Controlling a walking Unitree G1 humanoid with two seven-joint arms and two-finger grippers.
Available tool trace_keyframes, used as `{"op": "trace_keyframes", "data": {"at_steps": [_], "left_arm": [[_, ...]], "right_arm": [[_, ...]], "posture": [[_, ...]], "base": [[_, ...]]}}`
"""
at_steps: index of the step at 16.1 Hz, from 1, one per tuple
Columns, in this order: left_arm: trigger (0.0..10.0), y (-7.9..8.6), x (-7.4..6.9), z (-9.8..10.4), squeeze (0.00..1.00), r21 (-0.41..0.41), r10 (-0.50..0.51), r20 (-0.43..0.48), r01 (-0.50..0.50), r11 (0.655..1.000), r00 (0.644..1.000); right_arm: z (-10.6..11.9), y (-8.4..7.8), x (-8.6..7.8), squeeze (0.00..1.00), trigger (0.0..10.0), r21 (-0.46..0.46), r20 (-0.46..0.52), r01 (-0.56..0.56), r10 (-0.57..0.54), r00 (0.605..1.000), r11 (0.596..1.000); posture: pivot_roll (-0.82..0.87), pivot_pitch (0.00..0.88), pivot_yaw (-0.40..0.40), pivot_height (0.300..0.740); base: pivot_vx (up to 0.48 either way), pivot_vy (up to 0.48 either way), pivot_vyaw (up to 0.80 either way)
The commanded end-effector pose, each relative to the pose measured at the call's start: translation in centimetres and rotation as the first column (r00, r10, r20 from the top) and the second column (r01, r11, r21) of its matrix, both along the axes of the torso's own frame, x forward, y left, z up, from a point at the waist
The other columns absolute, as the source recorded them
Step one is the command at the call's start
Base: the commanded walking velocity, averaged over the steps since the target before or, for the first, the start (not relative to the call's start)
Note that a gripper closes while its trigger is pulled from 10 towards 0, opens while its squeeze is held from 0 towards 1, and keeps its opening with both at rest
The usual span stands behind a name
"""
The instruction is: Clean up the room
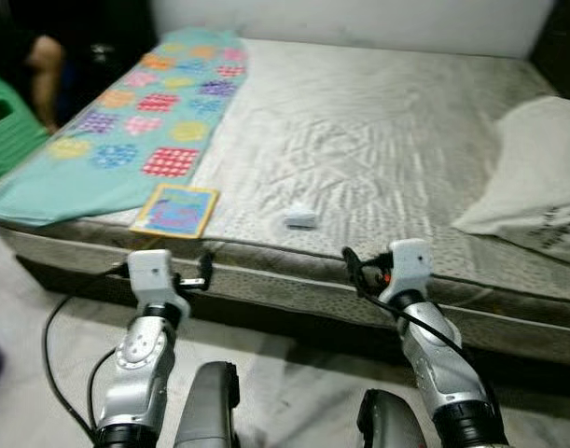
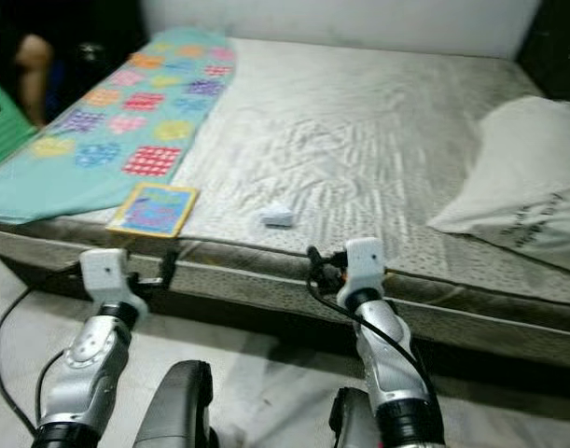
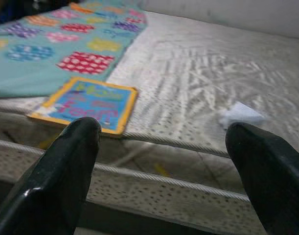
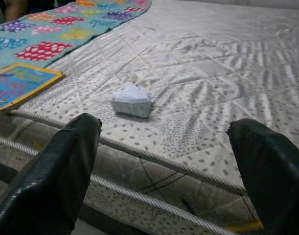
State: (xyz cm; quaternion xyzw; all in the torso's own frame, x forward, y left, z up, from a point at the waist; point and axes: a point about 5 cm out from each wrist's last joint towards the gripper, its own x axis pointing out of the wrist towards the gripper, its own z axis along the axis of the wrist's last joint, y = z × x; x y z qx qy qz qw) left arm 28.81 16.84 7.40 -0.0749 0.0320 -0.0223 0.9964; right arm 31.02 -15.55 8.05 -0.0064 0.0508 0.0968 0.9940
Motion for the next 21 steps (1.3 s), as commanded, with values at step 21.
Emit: {"op": "trace_keyframes", "data": {"at_steps": [21], "left_arm": [[10.0,-0.92,0.08,0.51,0.00,-0.015,-0.061,0.020,0.062,0.998,0.998]], "right_arm": [[-0.05,-0.50,0.00,0.00,10.0,0.013,0.006,0.012,-0.012,1.000,1.000]], "posture": [[-0.07,0.046,0.009,0.570]], "base": [[0.248,0.000,0.14]]}}
